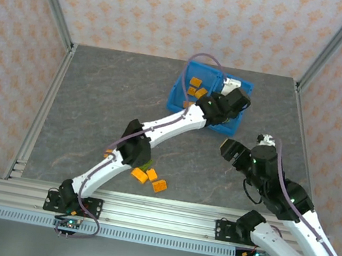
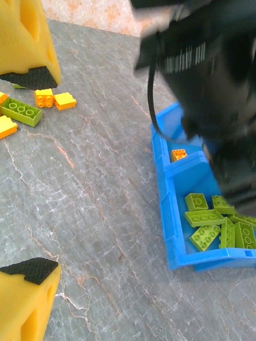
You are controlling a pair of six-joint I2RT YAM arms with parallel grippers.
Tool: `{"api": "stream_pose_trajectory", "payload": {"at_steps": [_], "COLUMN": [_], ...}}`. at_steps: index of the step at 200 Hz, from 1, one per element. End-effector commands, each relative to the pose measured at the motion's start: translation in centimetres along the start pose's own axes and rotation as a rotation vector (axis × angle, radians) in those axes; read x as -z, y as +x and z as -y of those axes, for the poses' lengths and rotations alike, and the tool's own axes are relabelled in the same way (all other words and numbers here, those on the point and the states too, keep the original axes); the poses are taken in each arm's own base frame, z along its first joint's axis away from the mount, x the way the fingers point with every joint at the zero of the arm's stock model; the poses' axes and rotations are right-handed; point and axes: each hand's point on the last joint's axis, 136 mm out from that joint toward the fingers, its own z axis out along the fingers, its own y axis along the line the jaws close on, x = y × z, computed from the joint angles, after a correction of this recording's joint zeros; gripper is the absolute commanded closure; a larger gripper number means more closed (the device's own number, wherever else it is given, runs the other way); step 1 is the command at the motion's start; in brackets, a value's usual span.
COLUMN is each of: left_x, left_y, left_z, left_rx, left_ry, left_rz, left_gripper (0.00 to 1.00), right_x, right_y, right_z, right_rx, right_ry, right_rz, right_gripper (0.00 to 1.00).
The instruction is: Sort the legos into containers by color
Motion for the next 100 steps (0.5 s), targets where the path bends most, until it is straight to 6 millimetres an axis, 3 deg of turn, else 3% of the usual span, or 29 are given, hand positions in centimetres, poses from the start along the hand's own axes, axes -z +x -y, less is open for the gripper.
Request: {"api": "stream_pose_trajectory", "payload": {"at_steps": [1, 19, 45, 78, 100], "left_x": [10.2, 15.0, 21.3, 26.7, 29.3], "left_y": [-6.8, -7.5, -5.6, 1.7, 6.0], "left_z": [-2.3, -5.7, -11.1, -16.1, -20.2], "left_rx": [0.051, 0.041, -0.056, -0.263, -0.353], "left_ry": [0.085, 0.092, 0.094, 0.209, 0.205], "left_rz": [0.066, 0.122, 0.161, 0.132, 0.119], "left_gripper": [0.27, 0.26, 0.22, 0.09, 0.03], "right_x": [0.3, -0.4, -2.5, -5.2, -6.7], "right_y": [-0.2, 0.3, 2.3, 5.9, 10.9], "right_z": [-1.0, -2.1, -4.1, -6.8, -7.5], "right_rx": [0.026, 0.041, 0.077, 0.179, 0.269], "right_ry": [-0.053, -0.102, -0.189, -0.245, -0.225], "right_rz": [0.005, -0.021, -0.12, -0.256, -0.411], "right_gripper": [0.16, 0.16, 0.2, 0.21, 0.21]}}
